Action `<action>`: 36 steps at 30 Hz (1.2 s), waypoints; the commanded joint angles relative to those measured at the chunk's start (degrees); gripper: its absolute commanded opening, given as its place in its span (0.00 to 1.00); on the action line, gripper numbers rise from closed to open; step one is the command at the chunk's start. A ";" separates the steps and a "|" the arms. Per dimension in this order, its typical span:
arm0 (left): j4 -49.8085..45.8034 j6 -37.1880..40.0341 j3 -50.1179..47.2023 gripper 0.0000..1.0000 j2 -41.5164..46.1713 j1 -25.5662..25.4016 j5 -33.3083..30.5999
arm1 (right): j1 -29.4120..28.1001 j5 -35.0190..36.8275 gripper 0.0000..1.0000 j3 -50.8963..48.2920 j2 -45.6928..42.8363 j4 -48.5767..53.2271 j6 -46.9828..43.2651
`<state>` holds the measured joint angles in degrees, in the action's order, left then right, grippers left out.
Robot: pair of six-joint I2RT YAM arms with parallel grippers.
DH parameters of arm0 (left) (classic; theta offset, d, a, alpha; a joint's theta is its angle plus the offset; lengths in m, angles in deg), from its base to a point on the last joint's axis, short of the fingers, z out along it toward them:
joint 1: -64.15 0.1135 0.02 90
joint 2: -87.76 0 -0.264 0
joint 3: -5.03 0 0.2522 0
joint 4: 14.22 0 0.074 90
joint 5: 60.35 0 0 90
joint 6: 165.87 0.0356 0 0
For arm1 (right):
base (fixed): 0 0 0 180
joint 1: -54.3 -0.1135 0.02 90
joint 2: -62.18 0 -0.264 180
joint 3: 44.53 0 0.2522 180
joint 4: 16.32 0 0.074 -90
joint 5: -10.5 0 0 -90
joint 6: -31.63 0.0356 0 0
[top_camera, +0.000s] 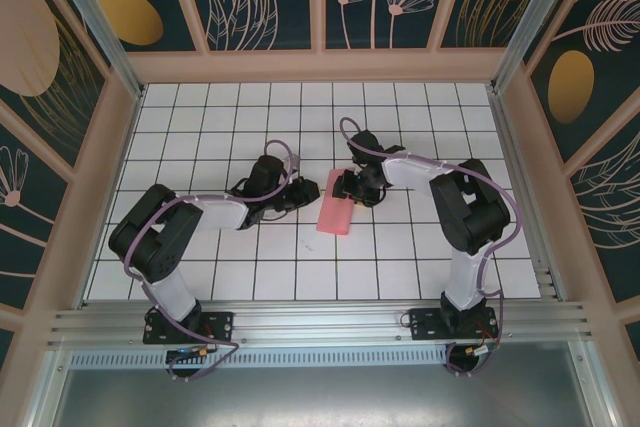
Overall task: Fold a paper plane with a square sheet of paper (pick it up from the middle)
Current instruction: Hold the square sheet of paper at the center of the table.
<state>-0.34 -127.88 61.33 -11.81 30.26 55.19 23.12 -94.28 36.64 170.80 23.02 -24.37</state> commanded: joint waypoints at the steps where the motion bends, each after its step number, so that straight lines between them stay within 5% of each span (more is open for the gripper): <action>1: -0.19 0.15 2.29 0.16 -2.19 -0.38 1.86 | 0.18 5.99 0.56 -1.50 5.11 0.08 -0.01; 23: -10.81 4.29 12.28 0.10 -12.46 -0.95 3.44 | 0.15 5.91 0.56 -1.19 5.62 0.17 -0.25; 36: -20.88 8.22 15.57 0.10 -15.87 -2.50 -2.44 | -1.03 5.57 0.57 0.14 5.49 0.42 -0.44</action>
<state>-15.81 -121.89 76.48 -25.66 28.67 55.47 22.35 -92.97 37.54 171.23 24.03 -24.40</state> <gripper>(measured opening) 0.100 0.567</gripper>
